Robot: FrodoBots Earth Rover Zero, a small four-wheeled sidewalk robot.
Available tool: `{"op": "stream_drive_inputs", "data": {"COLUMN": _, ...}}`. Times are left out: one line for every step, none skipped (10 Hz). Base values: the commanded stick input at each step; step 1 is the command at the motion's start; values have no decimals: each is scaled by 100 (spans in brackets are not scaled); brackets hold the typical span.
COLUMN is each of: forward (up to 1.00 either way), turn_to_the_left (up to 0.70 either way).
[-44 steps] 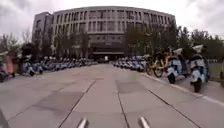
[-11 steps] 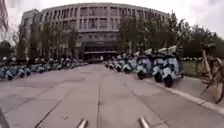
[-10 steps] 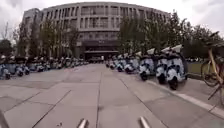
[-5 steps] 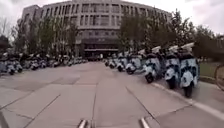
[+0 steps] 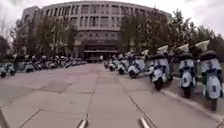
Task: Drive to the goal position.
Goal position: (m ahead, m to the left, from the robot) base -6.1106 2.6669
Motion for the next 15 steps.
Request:
{"op": "stream_drive_inputs", "data": {"forward": 70, "turn_to_the_left": 35}}
{"op": "stream_drive_inputs", "data": {"forward": 70, "turn_to_the_left": 35}}
{"op": "stream_drive_inputs", "data": {"forward": 70, "turn_to_the_left": 10}}
{"op": "stream_drive_inputs", "data": {"forward": 70, "turn_to_the_left": 0}}
{"op": "stream_drive_inputs", "data": {"forward": 70, "turn_to_the_left": 0}}
{"op": "stream_drive_inputs", "data": {"forward": 70, "turn_to_the_left": 0}}
{"op": "stream_drive_inputs", "data": {"forward": 70, "turn_to_the_left": 0}}
{"op": "stream_drive_inputs", "data": {"forward": 70, "turn_to_the_left": 0}}
{"op": "stream_drive_inputs", "data": {"forward": 70, "turn_to_the_left": 0}}
{"op": "stream_drive_inputs", "data": {"forward": 70, "turn_to_the_left": 0}}
{"op": "stream_drive_inputs", "data": {"forward": 70, "turn_to_the_left": 0}}
{"op": "stream_drive_inputs", "data": {"forward": 70, "turn_to_the_left": 0}}
{"op": "stream_drive_inputs", "data": {"forward": 70, "turn_to_the_left": 0}}
{"op": "stream_drive_inputs", "data": {"forward": 70, "turn_to_the_left": 0}}
{"op": "stream_drive_inputs", "data": {"forward": 70, "turn_to_the_left": 0}}
